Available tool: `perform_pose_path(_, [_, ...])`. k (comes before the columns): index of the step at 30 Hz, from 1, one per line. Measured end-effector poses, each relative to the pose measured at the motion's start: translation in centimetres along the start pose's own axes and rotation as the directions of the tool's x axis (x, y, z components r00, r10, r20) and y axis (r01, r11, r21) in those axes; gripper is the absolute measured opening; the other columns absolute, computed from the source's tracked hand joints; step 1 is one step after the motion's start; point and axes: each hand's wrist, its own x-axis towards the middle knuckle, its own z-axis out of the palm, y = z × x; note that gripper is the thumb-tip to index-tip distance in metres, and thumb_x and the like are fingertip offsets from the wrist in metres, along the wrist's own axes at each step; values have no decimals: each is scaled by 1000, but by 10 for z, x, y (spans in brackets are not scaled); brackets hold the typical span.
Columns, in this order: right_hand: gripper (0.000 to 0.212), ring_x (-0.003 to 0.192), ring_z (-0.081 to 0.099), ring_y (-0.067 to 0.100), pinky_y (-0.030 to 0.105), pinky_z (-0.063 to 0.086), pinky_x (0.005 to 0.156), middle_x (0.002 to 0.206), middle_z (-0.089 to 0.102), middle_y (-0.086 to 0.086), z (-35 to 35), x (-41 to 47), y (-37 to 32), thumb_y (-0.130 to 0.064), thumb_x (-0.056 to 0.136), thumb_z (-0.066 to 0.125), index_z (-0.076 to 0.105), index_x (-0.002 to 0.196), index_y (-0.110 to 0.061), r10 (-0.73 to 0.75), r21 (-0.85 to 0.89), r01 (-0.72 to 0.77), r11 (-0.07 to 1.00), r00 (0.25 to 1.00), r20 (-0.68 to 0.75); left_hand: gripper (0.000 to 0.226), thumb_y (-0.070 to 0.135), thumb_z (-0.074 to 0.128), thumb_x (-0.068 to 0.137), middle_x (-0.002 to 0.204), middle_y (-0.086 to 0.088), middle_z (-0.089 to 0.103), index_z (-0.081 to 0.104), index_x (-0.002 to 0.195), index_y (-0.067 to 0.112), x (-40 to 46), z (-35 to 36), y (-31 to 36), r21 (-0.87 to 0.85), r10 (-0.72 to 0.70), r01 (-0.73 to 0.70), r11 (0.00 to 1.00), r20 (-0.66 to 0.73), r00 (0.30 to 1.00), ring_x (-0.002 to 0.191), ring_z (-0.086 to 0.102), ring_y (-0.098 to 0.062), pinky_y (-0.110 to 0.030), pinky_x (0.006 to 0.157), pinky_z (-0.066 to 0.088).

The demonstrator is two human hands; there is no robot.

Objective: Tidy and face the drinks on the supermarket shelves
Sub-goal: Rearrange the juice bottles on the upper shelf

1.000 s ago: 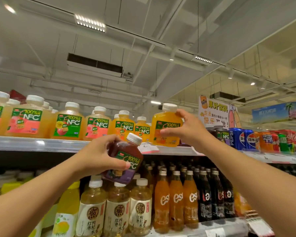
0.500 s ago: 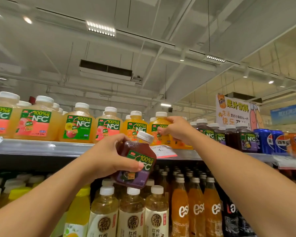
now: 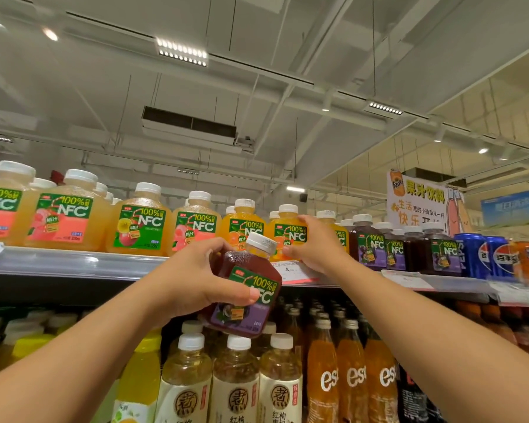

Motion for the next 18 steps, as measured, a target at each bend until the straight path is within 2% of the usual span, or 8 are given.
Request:
perform_pose_path(3, [86, 124, 51, 22, 37, 42, 100, 141, 52, 1, 9, 0, 0, -32, 78, 80, 32, 148, -20, 18, -61, -19, 998, 1000, -8, 54, 39, 93, 48, 88, -1, 75, 61, 90, 29, 1, 0, -1, -14, 4, -4, 1000, -1, 1000, 78, 73, -20, -38, 62, 60])
perform_pose_path(6, [84, 128, 48, 24, 38, 41, 103, 146, 48, 1, 11, -1, 0, -36, 81, 77, 29, 150, -22, 31, -95, -29, 995, 999, 17, 49, 39, 93, 48, 86, 0, 75, 61, 84, 31, 2, 1, -2, -17, 11, -12, 1000, -5, 1000, 76, 73, -20, -38, 60, 60])
perform_pose_path(8, [83, 138, 38, 24, 39, 35, 111, 155, 36, 0, 8, -6, -3, -35, 86, 72, 25, 153, -22, 27, -94, -24, 995, 999, 32, 50, 37, 94, 49, 85, 1, 75, 61, 86, 29, 1, 1, -2, -22, 10, -10, 1000, -11, 1000, 75, 73, -19, -38, 59, 60])
perform_pose_path(10, [68, 141, 34, 22, 38, 31, 113, 155, 35, -1, 4, -18, -9, -33, 93, 64, 32, 151, -19, -15, -70, 12, 997, 999, -50, 53, 37, 94, 48, 84, 3, 74, 61, 89, 28, 1, 1, -2, -33, 6, -6, 999, -16, 1000, 74, 73, -18, -35, 56, 58])
perform_pose_path(13, [31, 106, 59, 14, 32, 48, 88, 119, 66, -4, 2, -52, -24, -30, 98, 53, 62, 125, -18, -15, 238, 73, 968, 971, -237, 59, 41, 94, 43, 83, 5, 74, 61, 89, 28, 2, 2, -3, -39, -3, 2, 999, -27, 1000, 74, 73, -16, -31, 54, 57])
perform_pose_path(15, [24, 85, 64, 5, 25, 50, 71, 91, 70, -13, 1, -80, -39, -42, 96, 53, 69, 103, -27, -58, 499, 113, 859, 990, -125, 60, 41, 94, 41, 83, 5, 74, 62, 90, 28, 3, 2, -4, -34, 0, -1, 999, -27, 1000, 74, 73, -16, -33, 55, 58])
perform_pose_path(16, [26, 79, 64, 2, 23, 50, 67, 84, 70, -14, 0, -93, -47, -49, 92, 54, 69, 100, -29, -109, 576, 105, 811, 994, -27, 58, 40, 95, 42, 82, 5, 74, 62, 89, 29, 3, 3, -5, -32, 7, -7, 999, -24, 1000, 73, 73, -15, -33, 56, 58])
perform_pose_path(18, [34, 83, 67, 3, 22, 54, 66, 89, 71, -13, -2, -110, -62, -60, 83, 61, 65, 104, -34, -162, 610, 56, 791, 979, 121, 53, 39, 94, 43, 82, 6, 74, 63, 87, 33, 2, 4, -5, -13, 29, -29, 999, -4, 1000, 73, 72, -13, -32, 58, 59])
